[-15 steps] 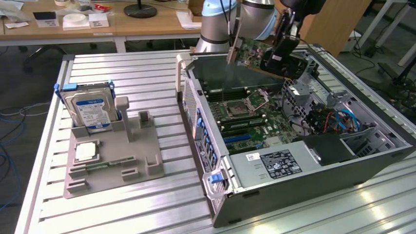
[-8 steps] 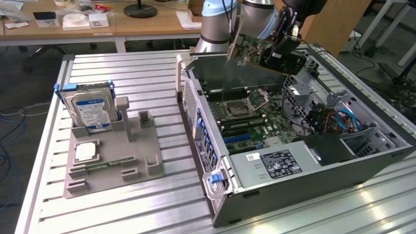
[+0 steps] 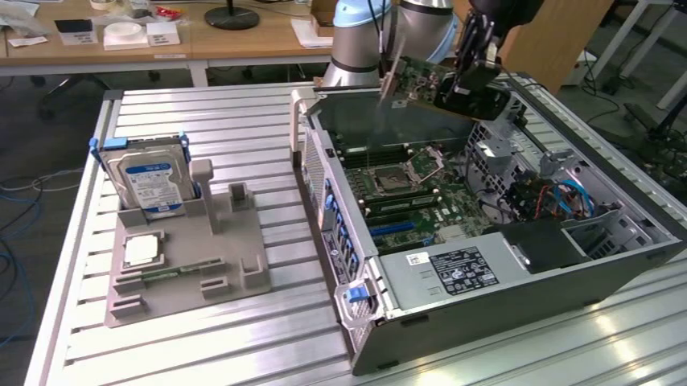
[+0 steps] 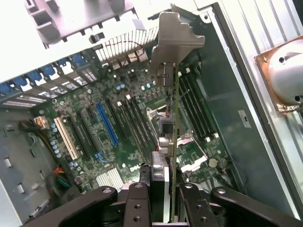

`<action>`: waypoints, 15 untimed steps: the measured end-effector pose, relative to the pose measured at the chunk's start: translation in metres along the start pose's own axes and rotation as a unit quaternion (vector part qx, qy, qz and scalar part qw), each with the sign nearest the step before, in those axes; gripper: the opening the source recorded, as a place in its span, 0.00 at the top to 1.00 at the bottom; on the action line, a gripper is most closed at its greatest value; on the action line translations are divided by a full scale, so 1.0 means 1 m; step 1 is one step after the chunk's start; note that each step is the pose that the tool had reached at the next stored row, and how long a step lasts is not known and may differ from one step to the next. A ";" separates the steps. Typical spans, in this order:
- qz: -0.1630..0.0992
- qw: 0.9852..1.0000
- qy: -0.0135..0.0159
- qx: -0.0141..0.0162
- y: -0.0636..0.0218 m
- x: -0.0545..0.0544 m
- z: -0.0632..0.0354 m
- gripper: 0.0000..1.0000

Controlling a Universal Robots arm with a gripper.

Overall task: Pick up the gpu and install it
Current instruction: 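Insert the gpu into the slot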

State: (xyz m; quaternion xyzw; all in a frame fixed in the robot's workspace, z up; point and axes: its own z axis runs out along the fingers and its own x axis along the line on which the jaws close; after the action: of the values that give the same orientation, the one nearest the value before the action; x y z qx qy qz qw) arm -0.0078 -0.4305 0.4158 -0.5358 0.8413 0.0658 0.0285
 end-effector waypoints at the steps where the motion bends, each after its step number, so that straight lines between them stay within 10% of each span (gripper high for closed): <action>1: -0.001 1.000 -0.001 0.003 0.0000 0.000 0.0003 0.72; 5: -0.007 1.000 -0.005 0.011 -0.0002 0.001 0.0020 0.72; 10: -0.014 1.000 -0.003 0.018 -0.0004 0.001 0.0052 0.72; 15: -0.057 0.998 0.000 0.015 -0.0008 0.002 0.0099 0.72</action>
State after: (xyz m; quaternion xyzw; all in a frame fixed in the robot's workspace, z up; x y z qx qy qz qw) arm -0.0079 -0.4309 0.4057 -0.5821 0.8105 0.0516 0.0404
